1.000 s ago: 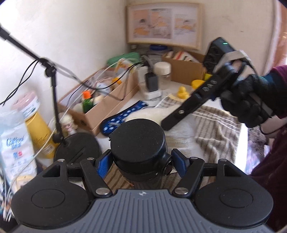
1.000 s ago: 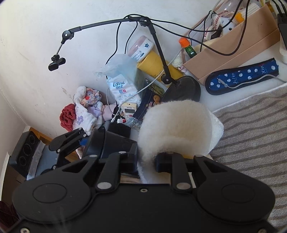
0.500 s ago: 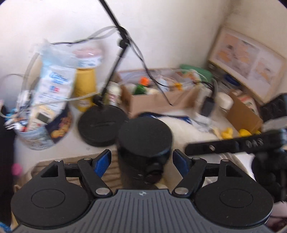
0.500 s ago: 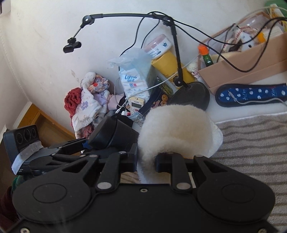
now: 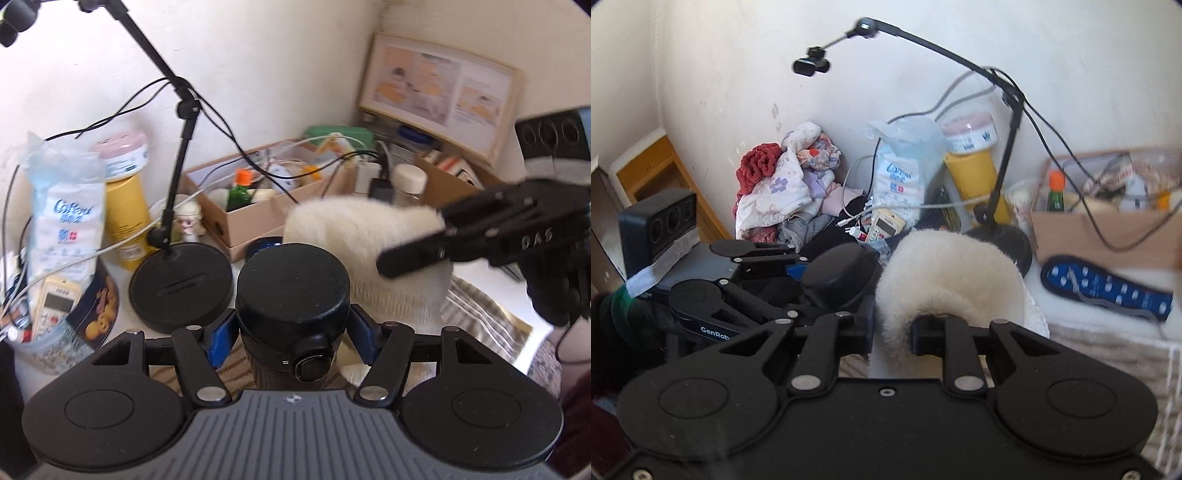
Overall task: Clean container
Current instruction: 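Wipe the cloth across the bottle lid with the right gripper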
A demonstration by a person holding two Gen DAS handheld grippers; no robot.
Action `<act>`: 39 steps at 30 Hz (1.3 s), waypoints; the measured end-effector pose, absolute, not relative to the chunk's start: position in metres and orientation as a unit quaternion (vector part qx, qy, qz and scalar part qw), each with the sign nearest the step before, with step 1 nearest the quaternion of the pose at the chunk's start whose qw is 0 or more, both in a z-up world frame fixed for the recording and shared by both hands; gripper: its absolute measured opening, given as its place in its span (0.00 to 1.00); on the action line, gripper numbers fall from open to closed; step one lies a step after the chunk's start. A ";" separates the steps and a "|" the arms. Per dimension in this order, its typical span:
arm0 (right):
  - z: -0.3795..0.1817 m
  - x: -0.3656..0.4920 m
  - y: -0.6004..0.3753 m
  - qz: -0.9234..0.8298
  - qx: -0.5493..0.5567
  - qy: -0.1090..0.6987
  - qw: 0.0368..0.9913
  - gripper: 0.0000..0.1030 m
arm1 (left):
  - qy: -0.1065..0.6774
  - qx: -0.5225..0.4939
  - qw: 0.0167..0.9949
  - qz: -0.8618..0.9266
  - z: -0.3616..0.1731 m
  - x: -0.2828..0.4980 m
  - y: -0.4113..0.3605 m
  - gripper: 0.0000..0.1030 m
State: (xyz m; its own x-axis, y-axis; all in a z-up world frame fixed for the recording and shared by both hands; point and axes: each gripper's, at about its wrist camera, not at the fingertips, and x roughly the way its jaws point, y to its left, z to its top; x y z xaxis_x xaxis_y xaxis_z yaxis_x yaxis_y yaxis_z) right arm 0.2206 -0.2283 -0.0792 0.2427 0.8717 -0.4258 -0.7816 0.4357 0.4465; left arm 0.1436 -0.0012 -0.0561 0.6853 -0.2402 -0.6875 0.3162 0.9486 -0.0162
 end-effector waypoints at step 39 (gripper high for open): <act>-0.190 0.205 -0.167 0.452 0.002 0.436 0.778 0.18 | 0.362 0.053 0.910 -0.197 -0.058 0.148 0.010 0.61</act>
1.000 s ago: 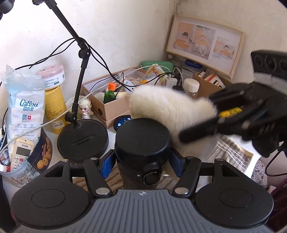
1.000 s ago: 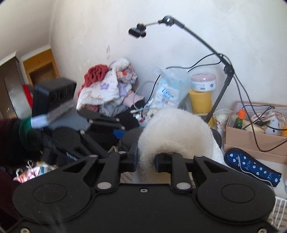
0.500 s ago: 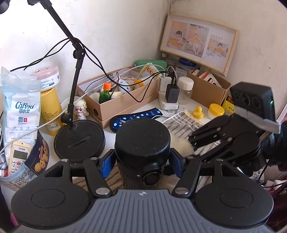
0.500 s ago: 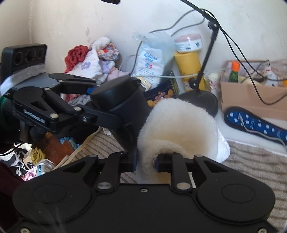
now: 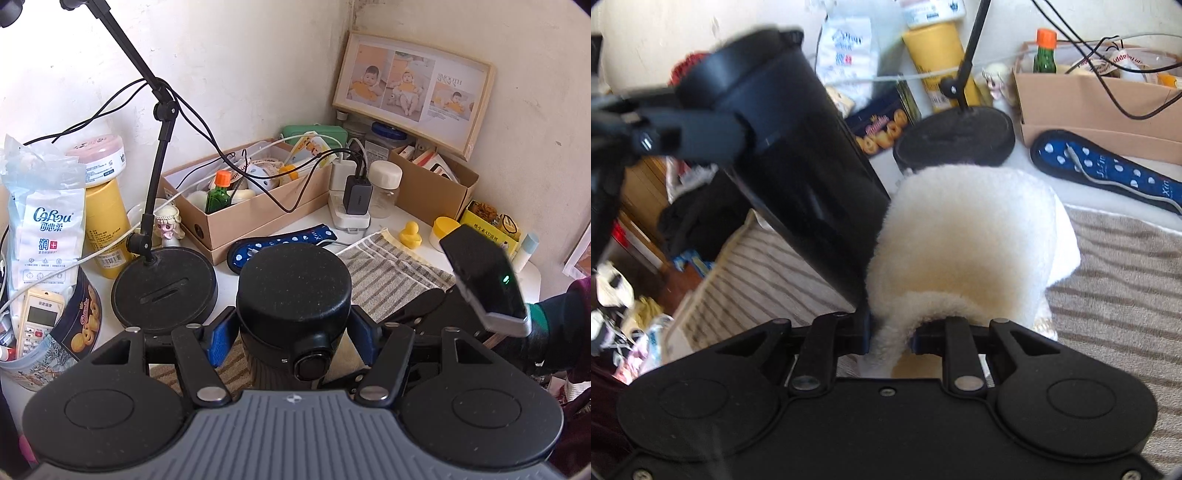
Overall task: Clean container
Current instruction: 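Wipe the cloth across the bottle lid with the right gripper, then rub the cloth along the bottle side then over the lid, right gripper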
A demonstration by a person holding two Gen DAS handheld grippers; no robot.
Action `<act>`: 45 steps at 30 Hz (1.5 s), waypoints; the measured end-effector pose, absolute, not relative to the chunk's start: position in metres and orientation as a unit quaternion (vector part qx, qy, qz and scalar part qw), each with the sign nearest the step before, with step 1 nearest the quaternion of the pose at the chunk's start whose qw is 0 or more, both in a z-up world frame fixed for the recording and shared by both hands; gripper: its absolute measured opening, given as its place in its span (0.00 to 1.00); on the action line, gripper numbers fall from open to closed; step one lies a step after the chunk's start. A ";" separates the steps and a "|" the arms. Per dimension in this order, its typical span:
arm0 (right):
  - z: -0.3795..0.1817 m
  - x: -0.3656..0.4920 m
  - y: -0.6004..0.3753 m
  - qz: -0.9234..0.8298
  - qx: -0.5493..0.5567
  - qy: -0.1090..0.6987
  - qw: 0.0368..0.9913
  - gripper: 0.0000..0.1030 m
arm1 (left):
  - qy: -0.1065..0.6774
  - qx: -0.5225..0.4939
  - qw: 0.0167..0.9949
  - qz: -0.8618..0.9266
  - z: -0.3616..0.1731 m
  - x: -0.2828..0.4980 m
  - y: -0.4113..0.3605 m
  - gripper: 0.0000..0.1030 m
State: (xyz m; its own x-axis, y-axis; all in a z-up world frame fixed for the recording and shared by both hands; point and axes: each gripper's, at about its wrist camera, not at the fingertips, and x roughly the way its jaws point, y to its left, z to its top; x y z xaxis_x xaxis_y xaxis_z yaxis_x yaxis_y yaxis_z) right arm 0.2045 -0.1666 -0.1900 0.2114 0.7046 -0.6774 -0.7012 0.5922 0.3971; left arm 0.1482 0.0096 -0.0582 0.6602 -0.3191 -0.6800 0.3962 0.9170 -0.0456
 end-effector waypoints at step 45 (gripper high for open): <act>-0.160 0.230 -0.230 0.467 0.342 0.415 0.702 0.18 | 0.358 0.047 0.913 -0.190 -0.057 0.145 0.010 0.61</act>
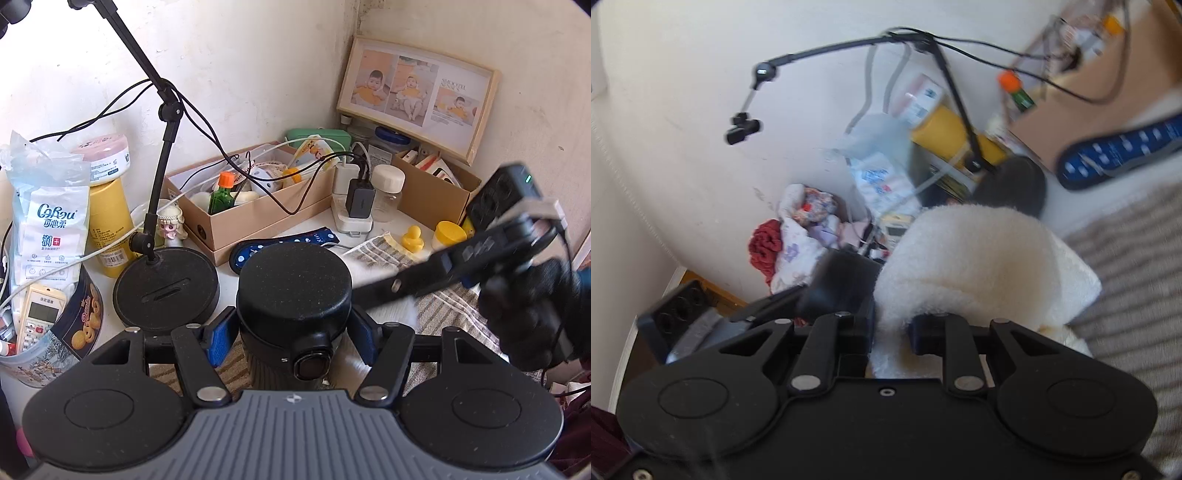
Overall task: Clean container
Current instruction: 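Rub the cloth along the bottle side then over the lid, right gripper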
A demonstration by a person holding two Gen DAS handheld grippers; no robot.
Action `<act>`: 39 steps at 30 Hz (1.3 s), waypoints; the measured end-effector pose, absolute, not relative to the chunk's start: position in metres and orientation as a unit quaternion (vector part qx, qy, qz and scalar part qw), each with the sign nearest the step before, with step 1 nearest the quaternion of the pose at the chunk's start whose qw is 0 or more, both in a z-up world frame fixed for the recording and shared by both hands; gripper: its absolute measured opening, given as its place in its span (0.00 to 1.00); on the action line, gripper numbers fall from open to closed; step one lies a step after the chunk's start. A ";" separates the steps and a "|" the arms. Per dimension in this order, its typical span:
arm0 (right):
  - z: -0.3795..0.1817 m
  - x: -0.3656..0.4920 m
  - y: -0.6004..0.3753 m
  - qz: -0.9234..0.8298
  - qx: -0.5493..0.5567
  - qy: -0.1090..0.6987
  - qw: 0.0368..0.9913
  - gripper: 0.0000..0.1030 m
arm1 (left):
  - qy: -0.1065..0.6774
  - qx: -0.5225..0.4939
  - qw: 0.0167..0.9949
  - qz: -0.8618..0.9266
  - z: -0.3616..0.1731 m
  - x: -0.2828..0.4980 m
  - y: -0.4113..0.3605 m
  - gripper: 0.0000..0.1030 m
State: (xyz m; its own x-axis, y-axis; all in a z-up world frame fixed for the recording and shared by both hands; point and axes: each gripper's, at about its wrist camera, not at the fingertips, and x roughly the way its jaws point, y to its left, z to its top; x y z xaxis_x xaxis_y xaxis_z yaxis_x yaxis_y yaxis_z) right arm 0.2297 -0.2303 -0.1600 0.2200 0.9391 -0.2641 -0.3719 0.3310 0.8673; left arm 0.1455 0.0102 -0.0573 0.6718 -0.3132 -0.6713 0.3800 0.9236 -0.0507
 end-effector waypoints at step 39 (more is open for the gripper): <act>-0.207 0.224 -0.234 0.389 0.388 0.475 0.687 0.19 | 0.395 -0.026 0.916 -0.066 -0.050 0.149 -0.011 0.74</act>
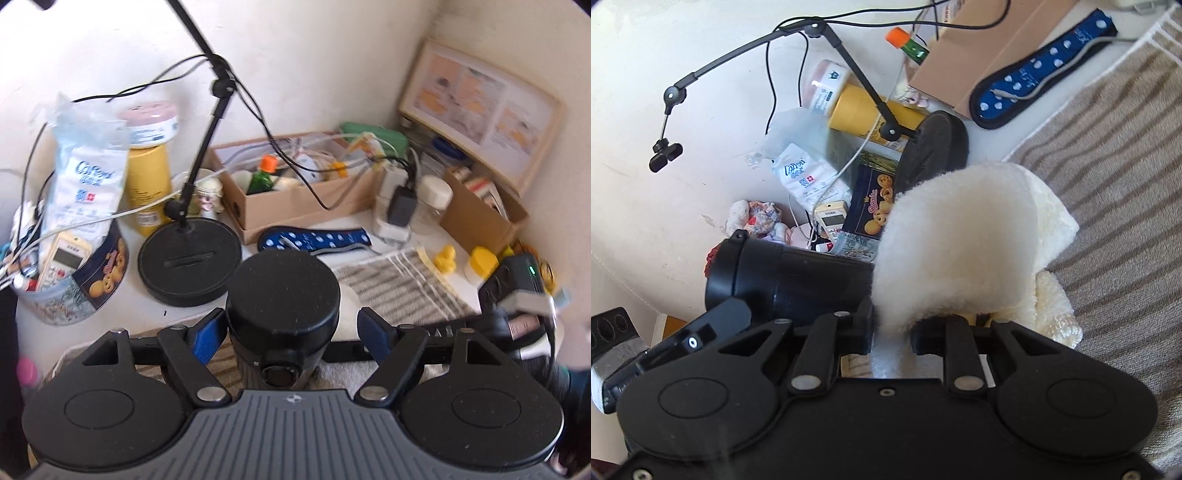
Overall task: Clean container
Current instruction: 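Rub the cloth along the bottle side then over the lid, right gripper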
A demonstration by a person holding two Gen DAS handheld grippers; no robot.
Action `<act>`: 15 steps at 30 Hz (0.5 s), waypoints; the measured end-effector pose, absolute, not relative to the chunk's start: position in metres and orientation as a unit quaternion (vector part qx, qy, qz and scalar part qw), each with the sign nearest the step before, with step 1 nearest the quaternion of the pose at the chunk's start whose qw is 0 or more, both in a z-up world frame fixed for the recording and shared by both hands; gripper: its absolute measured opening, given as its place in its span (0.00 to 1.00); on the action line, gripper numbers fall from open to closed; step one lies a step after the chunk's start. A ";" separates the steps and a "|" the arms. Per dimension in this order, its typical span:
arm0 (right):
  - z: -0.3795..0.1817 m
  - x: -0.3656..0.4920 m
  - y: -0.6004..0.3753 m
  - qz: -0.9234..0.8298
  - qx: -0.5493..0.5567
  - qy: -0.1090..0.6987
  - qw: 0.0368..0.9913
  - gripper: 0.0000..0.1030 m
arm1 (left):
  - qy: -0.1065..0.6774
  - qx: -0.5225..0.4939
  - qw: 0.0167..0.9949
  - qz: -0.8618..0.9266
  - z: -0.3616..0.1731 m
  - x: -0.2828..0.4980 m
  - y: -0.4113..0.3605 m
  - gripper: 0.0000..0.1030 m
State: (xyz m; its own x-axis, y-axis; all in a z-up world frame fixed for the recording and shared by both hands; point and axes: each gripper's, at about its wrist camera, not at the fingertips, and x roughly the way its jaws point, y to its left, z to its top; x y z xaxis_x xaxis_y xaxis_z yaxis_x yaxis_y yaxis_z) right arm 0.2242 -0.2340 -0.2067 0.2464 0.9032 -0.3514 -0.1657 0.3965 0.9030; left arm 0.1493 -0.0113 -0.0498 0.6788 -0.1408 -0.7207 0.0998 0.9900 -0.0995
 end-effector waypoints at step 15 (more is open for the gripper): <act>-0.178 0.222 -0.247 0.415 0.339 0.444 0.718 0.19 | 0.375 0.113 0.878 -0.277 -0.042 0.160 0.015 0.61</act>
State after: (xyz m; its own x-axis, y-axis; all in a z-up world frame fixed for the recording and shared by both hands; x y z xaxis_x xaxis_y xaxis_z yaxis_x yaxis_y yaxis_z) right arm 0.2217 -0.2466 -0.1779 0.2606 0.8972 -0.3565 -0.2944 0.4255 0.8557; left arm 0.1604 0.0151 -0.0425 0.5661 -0.4017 -0.7199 0.5704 0.8213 -0.0097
